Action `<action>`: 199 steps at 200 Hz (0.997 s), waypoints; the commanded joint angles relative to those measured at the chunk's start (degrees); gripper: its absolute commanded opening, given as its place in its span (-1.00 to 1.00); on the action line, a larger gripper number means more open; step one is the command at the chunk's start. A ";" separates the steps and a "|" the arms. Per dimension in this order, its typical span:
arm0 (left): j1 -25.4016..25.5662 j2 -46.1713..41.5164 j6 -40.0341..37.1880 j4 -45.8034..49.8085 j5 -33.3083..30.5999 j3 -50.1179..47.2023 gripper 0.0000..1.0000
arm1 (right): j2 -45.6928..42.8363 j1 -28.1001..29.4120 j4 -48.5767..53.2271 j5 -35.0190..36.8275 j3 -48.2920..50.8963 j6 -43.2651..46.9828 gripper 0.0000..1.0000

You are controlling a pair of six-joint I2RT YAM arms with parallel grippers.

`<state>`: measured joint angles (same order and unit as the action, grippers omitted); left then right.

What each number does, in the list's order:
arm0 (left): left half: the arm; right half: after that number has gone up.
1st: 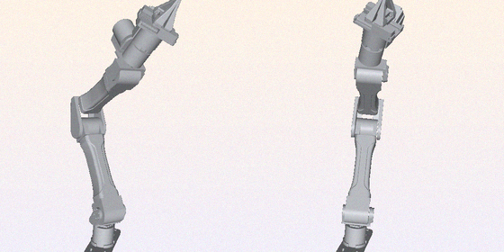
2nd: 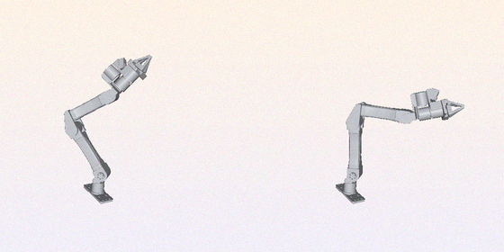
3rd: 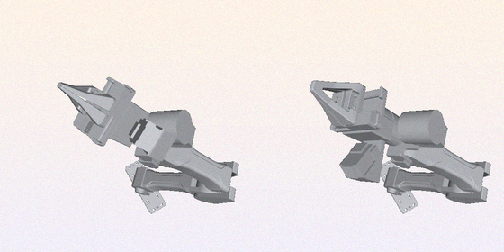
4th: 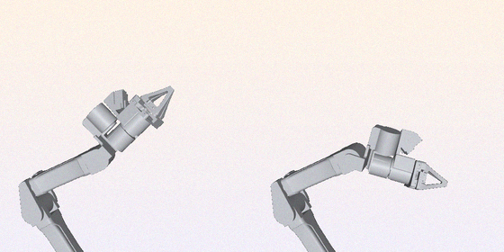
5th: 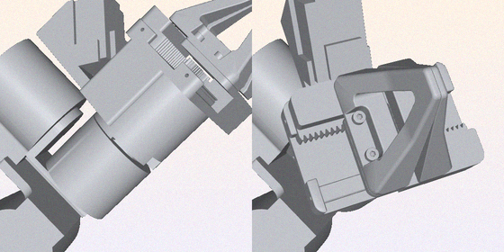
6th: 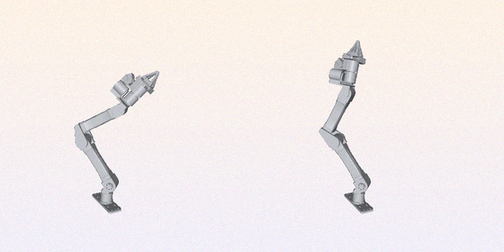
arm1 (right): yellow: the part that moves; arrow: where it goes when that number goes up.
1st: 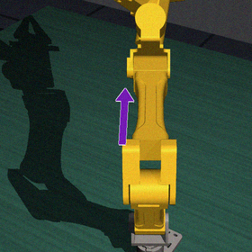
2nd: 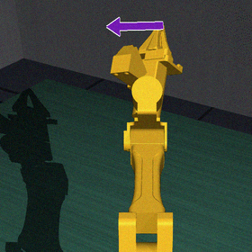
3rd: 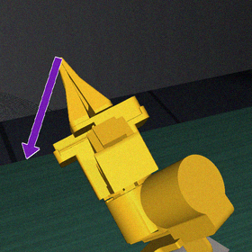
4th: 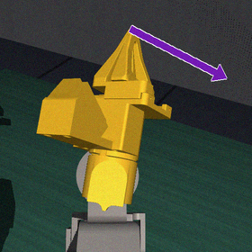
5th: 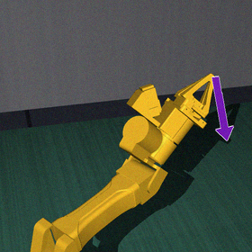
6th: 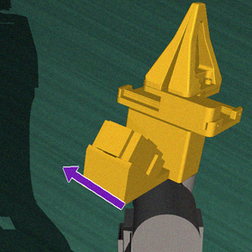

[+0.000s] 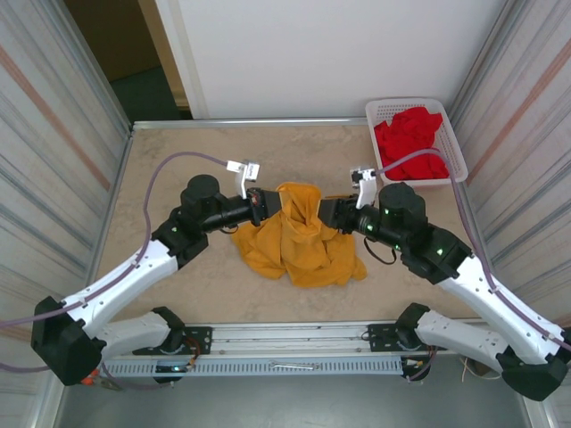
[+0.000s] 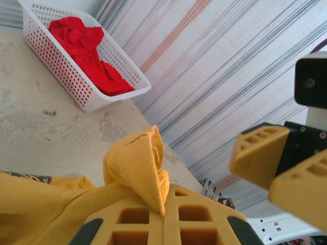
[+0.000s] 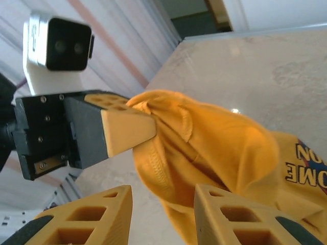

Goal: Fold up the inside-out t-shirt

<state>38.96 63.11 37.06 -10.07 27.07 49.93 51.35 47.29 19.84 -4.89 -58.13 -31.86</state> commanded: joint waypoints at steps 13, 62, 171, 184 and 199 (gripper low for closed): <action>-0.55 -0.18 0.21 -0.15 1.04 2.45 -1.00 | 4.95 2.12 -2.76 -3.11 -0.13 4.28 -0.30; -0.55 -0.44 0.38 -0.03 0.75 2.71 -1.00 | 11.57 3.36 -3.53 -3.16 -1.15 5.07 -0.39; -0.55 -0.95 0.48 0.39 0.23 2.98 -1.00 | 10.17 3.23 -2.79 -1.32 -0.33 4.98 -1.00; -0.60 -0.89 0.47 0.49 -0.04 2.89 -1.00 | 8.89 3.19 -2.97 -1.03 -0.07 4.92 -1.00; -0.57 -1.00 0.46 0.81 -0.43 2.84 -1.00 | 7.17 3.18 -3.38 -1.08 0.08 4.63 -1.00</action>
<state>38.94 63.11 37.56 -9.17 26.98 50.68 62.08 50.28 17.58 -7.09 -58.08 -27.75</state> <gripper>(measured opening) 0.059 0.051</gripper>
